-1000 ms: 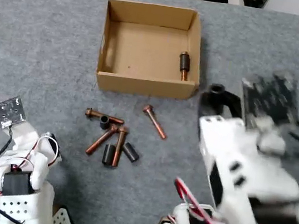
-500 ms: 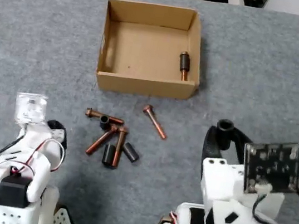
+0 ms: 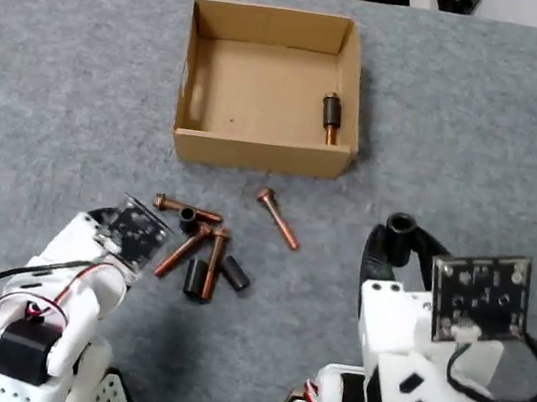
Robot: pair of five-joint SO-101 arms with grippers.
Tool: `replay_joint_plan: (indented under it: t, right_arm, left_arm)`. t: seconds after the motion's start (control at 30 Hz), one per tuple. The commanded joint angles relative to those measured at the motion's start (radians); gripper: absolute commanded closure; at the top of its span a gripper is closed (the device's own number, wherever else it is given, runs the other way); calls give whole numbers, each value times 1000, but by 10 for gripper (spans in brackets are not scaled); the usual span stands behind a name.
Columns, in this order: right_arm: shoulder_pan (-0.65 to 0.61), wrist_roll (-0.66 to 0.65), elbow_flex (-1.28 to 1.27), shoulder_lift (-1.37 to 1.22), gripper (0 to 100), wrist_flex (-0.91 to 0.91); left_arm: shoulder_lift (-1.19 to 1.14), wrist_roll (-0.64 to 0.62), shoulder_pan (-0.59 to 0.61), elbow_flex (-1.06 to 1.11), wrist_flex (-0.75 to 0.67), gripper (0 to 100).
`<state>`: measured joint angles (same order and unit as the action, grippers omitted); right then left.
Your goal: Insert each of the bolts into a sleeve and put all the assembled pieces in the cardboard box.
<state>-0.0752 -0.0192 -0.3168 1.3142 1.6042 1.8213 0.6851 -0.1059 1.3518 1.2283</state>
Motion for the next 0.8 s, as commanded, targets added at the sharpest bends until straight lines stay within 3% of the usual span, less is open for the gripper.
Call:
replay_joint_plan:
  t: [0.0,0.2,0.43,0.6,0.77]
  right_arm:
    - [13,14,1,-36,997,-34]
    - [13,74,-1,-65,997,-35]
    - [-79,137,-38,-111,997,-57]
    - [-102,143,-38,-114,997,-57]
    - [-102,138,-41,-114,997,-51]
  left_arm:
    - [-27,-11,-48,-31,-110,979]
    - [-265,-129,-51,-98,-164,981]
    - [-711,-318,-141,-347,-89,981]
    - [-981,-354,-229,-528,23,981]
    - [-1156,-350,-247,-566,25,981]
